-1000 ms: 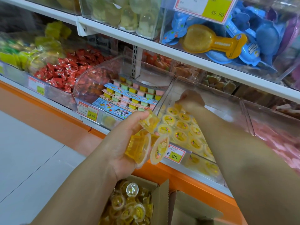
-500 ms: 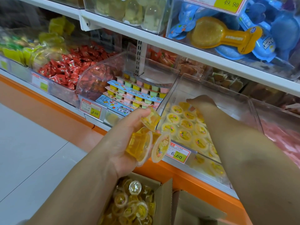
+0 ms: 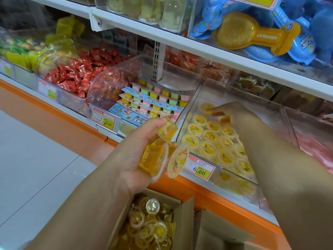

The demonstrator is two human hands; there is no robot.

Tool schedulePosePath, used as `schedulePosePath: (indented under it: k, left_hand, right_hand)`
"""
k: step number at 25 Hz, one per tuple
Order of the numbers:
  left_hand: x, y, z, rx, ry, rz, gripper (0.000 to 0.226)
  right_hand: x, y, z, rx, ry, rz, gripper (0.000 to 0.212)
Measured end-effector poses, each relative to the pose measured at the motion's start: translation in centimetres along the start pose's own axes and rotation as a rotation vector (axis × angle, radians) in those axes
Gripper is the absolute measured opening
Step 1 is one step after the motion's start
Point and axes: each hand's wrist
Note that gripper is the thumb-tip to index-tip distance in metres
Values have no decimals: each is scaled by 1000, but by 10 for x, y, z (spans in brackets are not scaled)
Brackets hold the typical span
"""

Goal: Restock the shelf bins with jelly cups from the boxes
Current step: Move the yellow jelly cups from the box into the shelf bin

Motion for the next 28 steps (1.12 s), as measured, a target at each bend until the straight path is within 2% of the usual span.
schedulePosePath:
  k: [2, 6, 9, 11, 16, 19, 21, 23, 25, 28]
  left_hand:
    - [3, 0, -1, 22, 14, 42, 37]
    - [2, 0, -2, 48, 53, 54, 38]
    - [0, 0, 0, 19, 61, 64, 34]
    - [0, 0, 1, 22, 77, 79, 28]
    - [-3, -3, 2, 34, 90, 56, 39]
    - [-6, -4, 2, 4, 86, 25, 40]
    - [-7, -5, 1, -20, 83, 22, 40]
    - [-7, -6, 1, -23, 84, 36, 40]
    - [-6, -7, 1, -3, 72, 35, 42]
    - [-4, -7, 2, 5, 60, 43, 60]
  right_hand:
    - [0, -5, -5, -3, 39, 53, 9]
    - [1, -17, -10, -294, 67, 234, 10]
    - [-1, -22, -11, -365, 67, 278, 25]
    - [0, -20, -11, -383, 53, 271, 26]
    - [-1, -17, -14, -514, 42, 202, 13]
    - [0, -15, -13, -552, 70, 168, 31]
    - [-1, -16, -9, -481, 60, 153, 26]
    - [-4, -14, -4, -261, 25, 143, 19]
    - [-2, -4, -1, -12, 16, 195, 24]
    - [2, 2, -1, 294, 23, 209, 24]
Point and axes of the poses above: each hand's wrist, its own x-axis towards the middle knuckle, its own y-axis out of the back of the hand, z = x × y, and after that the axes turned 15 degrees about -y, right-handed
